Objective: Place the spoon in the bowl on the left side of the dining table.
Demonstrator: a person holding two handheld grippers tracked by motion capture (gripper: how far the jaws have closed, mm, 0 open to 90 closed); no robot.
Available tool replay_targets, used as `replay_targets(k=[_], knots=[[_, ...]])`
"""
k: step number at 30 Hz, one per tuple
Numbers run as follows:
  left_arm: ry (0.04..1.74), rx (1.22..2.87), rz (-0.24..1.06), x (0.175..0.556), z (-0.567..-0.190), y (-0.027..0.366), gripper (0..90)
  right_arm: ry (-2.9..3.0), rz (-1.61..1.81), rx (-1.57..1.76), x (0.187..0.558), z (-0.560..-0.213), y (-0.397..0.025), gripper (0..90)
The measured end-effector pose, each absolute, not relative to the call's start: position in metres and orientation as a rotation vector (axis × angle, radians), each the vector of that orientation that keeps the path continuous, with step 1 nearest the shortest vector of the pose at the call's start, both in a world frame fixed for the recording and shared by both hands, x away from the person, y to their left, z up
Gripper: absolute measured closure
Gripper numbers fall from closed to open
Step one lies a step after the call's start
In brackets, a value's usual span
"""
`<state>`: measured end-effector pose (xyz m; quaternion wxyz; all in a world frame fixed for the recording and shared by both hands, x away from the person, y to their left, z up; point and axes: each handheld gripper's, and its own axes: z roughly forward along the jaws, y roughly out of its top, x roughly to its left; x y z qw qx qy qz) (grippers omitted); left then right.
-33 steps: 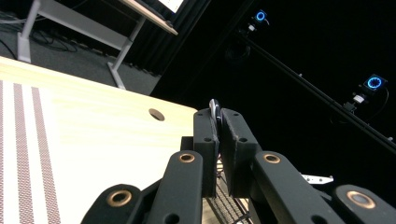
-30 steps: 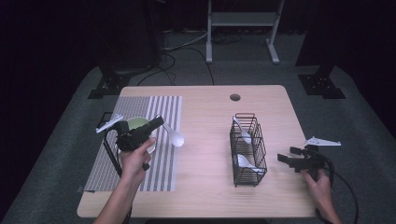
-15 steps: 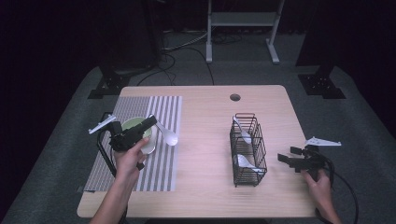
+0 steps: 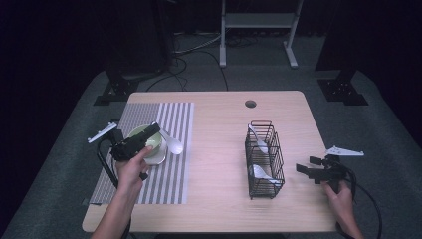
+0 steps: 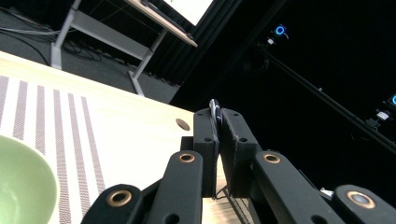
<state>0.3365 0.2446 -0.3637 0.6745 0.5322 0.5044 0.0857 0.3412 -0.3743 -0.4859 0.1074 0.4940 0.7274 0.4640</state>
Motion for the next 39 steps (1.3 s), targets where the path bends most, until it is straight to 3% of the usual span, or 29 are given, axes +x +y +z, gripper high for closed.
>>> replay_targets(k=[39], knots=[[1.243,1.126,0.249,0.35,-0.379,0.288,85.0,2.129,1.362,1.464,0.341,-0.486,-0.375,13.6]])
